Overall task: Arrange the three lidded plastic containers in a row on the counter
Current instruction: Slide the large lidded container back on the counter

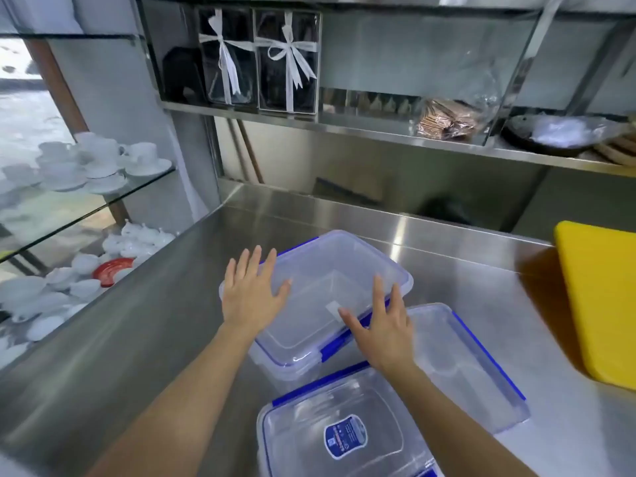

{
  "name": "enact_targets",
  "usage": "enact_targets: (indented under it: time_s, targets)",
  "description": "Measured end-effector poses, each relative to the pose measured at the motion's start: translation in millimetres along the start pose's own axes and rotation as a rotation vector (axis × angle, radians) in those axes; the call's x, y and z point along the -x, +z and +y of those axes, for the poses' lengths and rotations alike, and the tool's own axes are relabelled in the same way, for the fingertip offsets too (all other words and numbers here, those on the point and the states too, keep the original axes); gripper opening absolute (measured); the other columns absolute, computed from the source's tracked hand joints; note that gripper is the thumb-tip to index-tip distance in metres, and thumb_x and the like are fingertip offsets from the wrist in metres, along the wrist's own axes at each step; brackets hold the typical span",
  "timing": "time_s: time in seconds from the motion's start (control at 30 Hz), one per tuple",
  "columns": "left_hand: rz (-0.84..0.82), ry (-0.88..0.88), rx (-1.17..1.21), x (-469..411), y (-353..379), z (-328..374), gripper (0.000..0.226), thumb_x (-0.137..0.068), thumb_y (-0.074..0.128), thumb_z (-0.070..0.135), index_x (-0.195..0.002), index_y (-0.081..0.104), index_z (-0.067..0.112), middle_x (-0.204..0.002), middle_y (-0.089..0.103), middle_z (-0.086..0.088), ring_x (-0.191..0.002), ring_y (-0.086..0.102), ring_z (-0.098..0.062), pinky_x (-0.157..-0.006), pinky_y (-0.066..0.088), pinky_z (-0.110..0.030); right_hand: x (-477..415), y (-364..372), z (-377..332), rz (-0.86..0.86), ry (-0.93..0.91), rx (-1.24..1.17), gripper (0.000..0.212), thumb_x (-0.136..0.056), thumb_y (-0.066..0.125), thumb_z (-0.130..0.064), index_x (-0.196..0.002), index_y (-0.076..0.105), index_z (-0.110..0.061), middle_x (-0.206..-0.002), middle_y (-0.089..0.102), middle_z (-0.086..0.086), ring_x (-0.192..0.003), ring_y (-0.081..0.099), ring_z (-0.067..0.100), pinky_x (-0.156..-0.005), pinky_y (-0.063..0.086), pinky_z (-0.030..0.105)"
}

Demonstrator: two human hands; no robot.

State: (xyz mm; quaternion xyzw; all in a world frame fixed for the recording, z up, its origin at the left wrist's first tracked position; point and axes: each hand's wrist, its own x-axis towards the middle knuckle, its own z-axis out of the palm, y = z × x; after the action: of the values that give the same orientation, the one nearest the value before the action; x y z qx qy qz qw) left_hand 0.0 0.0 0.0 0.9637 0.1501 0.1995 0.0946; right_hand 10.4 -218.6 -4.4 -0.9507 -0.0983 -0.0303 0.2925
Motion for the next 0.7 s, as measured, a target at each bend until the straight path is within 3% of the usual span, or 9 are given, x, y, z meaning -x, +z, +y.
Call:
enact_targets:
  time_s: [0.17, 0.33, 0.47, 0.6, 0.7]
  targets:
    - [-0.259, -0.153, 0.015, -4.8, 11.3, -10.1, 0.064, -0.086, 0.032, 0.062, -0.141, 0.026, 0.031, -0.156, 0.019, -0.003, -0.144, 0.011, -0.02, -0.116, 0.003, -0.045, 0.9, 17.3, 2.7, -0.074, 0.117, -0.157, 0.085, -0.081, 0.042, -0.063, -0.144, 0.001, -0.021, -0.156, -0.005, 0.015, -0.142, 0.011, 0.032, -0.113, 0.021, 0.044]
    - [-0.183, -0.14, -0.034, -9.1, 12.0, -12.0, 0.057, -0.082, 0.036, 0.065, -0.13, 0.039, 0.034, -0.142, 0.04, -0.002, -0.129, 0.033, -0.022, -0.105, 0.021, -0.043, -11.0, 21.9, 5.7, -0.095, 0.114, -0.259, 0.085, -0.08, 0.046, -0.061, -0.144, 0.004, -0.021, -0.156, -0.008, 0.009, -0.143, 0.009, 0.029, -0.114, 0.024, 0.048]
    - [-0.157, -0.181, -0.067, -13.5, 9.0, -15.9, 0.058, -0.08, 0.04, 0.065, -0.124, 0.043, 0.027, -0.125, 0.048, -0.004, -0.115, 0.04, -0.027, -0.095, 0.028, -0.043, -22.8, 15.6, 5.5, -0.124, 0.093, -0.407, 0.08, -0.084, 0.052, -0.048, -0.143, 0.005, -0.022, -0.157, -0.004, 0.006, -0.142, 0.013, 0.027, -0.113, 0.027, 0.046]
    - [-0.103, -0.198, 0.038, -14.1, 0.4, -20.4, 0.044, -0.083, 0.053, 0.047, -0.115, 0.054, 0.017, -0.117, 0.053, -0.008, -0.108, 0.044, -0.031, -0.091, 0.035, -0.042, -33.9, 5.9, -5.2, -0.037, 0.048, -0.192, 0.052, -0.092, 0.044, -0.034, -0.136, 0.024, -0.015, -0.145, 0.031, 0.014, -0.121, 0.045, 0.035, -0.086, 0.043, 0.044]
    - [-0.088, -0.161, 0.157, -7.0, -4.7, -25.8, 0.039, -0.083, 0.059, 0.038, -0.112, 0.057, 0.013, -0.112, 0.055, -0.01, -0.103, 0.045, -0.031, -0.09, 0.04, -0.041, -32.5, 1.9, -13.9, 0.047, 0.018, 0.041, 0.036, -0.094, 0.041, -0.029, -0.121, 0.038, -0.005, -0.126, 0.043, 0.018, -0.107, 0.049, 0.037, -0.079, 0.043, 0.043]
